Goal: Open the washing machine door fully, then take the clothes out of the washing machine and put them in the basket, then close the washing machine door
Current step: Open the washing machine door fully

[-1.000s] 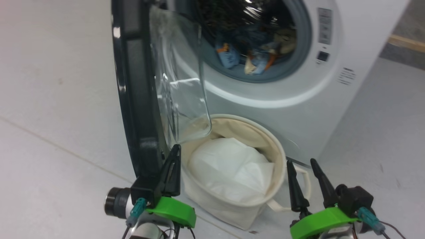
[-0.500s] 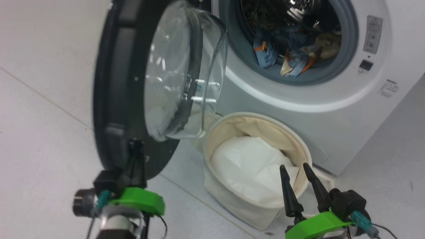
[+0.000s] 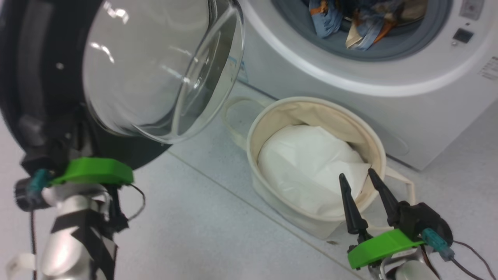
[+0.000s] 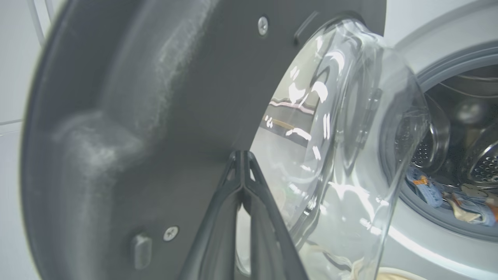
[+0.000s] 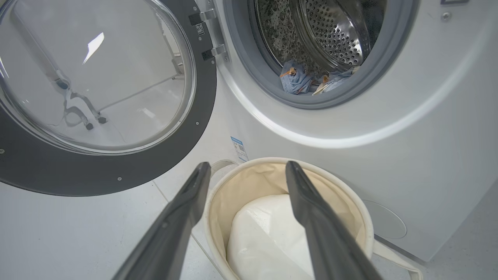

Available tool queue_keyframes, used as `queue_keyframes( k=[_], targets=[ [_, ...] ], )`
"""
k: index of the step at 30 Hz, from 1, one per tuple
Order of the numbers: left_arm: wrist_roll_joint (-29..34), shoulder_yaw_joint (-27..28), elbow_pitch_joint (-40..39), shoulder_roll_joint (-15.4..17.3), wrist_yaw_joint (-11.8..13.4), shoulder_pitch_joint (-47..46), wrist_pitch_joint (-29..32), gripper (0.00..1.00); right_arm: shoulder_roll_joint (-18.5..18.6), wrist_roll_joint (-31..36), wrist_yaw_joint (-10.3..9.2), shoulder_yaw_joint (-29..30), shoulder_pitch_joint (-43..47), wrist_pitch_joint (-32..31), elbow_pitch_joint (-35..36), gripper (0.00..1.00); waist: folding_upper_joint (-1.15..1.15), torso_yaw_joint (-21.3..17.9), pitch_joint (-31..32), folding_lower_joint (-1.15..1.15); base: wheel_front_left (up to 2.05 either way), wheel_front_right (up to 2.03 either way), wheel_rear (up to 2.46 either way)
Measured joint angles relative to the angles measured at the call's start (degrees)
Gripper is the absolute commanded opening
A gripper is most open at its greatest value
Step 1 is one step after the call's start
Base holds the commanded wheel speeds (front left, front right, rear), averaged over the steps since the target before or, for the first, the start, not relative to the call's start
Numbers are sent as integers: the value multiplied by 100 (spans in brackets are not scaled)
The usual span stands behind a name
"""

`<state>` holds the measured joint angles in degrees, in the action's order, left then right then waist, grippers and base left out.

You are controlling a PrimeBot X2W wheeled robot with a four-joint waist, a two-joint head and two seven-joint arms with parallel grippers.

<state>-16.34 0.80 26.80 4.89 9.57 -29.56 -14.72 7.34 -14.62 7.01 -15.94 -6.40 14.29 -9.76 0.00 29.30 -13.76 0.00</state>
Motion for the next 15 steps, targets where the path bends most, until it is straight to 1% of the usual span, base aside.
queue_keyframes(
  k=[9,15],
  targets=[
    [-42,957,355,136,-2,-459,-1,0,256,43,0,-32,-160,0,19,100,0,128,-396,0,0,0,0],
    [-41,1393,594,147,-55,-669,-1,0,322,27,0,-110,-248,0,15,100,0,133,-487,0,0,0,0]
  ],
)
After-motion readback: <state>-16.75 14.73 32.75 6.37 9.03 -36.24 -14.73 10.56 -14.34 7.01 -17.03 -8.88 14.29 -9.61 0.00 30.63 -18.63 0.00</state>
